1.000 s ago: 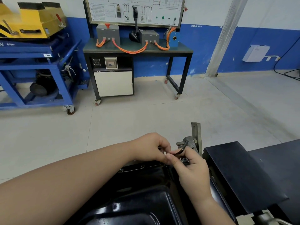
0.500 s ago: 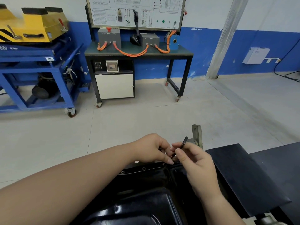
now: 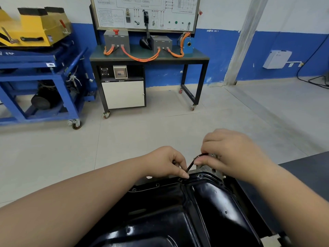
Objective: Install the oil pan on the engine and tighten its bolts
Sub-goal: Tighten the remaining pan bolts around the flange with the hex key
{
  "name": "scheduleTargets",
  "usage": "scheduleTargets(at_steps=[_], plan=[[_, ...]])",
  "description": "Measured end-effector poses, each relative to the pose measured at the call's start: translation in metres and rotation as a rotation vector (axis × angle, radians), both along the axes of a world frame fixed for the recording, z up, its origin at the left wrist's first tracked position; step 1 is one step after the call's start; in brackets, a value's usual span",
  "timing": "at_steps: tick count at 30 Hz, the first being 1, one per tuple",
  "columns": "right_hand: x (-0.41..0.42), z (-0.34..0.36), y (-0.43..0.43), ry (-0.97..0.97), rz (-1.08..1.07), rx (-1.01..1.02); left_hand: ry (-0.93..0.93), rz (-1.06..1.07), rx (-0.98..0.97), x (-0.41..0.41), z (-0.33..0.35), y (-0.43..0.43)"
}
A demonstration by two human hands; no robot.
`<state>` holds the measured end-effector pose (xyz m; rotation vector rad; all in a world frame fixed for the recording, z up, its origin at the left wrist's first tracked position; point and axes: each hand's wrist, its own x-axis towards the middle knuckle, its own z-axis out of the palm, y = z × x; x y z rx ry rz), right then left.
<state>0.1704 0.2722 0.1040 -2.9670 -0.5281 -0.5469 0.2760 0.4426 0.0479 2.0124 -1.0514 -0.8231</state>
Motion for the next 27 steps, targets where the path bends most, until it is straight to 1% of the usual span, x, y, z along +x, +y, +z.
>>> scheduleTargets(at_steps=[2, 5, 11, 13, 16, 19, 20, 21, 22, 24, 25, 26, 27], plan=[[0.000, 0.000, 0.003, -0.044, 0.027, -0.107, 0.001, 0.006, 0.001, 0.000, 0.000, 0.001], [-0.005, -0.003, 0.006, -0.097, -0.013, -0.173, 0.000, 0.009, 0.005, -0.001, 0.001, 0.001], [-0.021, -0.017, 0.026, -0.172, -0.100, -0.151, -0.029, -0.020, 0.025, -0.003, 0.003, 0.002], [-0.026, -0.020, 0.034, -0.204, -0.157, -0.123, -0.040, -0.032, 0.026, -0.003, 0.003, 0.003], [-0.032, -0.029, 0.045, -0.282, -0.234, -0.021, -0.045, -0.057, 0.030, -0.003, 0.003, 0.005], [-0.037, -0.040, 0.056, -0.294, -0.267, 0.096, -0.080, -0.082, 0.041, -0.005, 0.004, 0.007], [-0.037, -0.042, 0.058, -0.284, -0.300, 0.149, -0.093, -0.086, 0.039, -0.005, 0.005, 0.007], [-0.037, -0.044, 0.059, -0.257, -0.342, 0.260, -0.101, -0.081, 0.033, -0.005, 0.005, 0.006], [-0.037, -0.045, 0.058, -0.213, -0.383, 0.455, -0.111, -0.068, 0.028, -0.005, 0.006, 0.004], [-0.035, -0.050, 0.054, -0.083, -0.408, 0.967, -0.137, -0.037, 0.026, -0.006, 0.005, 0.000], [-0.033, -0.053, 0.054, -0.035, -0.398, 1.152, -0.138, -0.027, 0.028, -0.007, 0.005, -0.001], [-0.031, -0.058, 0.054, 0.004, -0.391, 1.243, -0.129, -0.021, 0.025, -0.007, 0.004, -0.001], [-0.030, -0.062, 0.056, 0.051, -0.379, 1.274, -0.114, -0.018, 0.021, -0.007, 0.003, -0.001]])
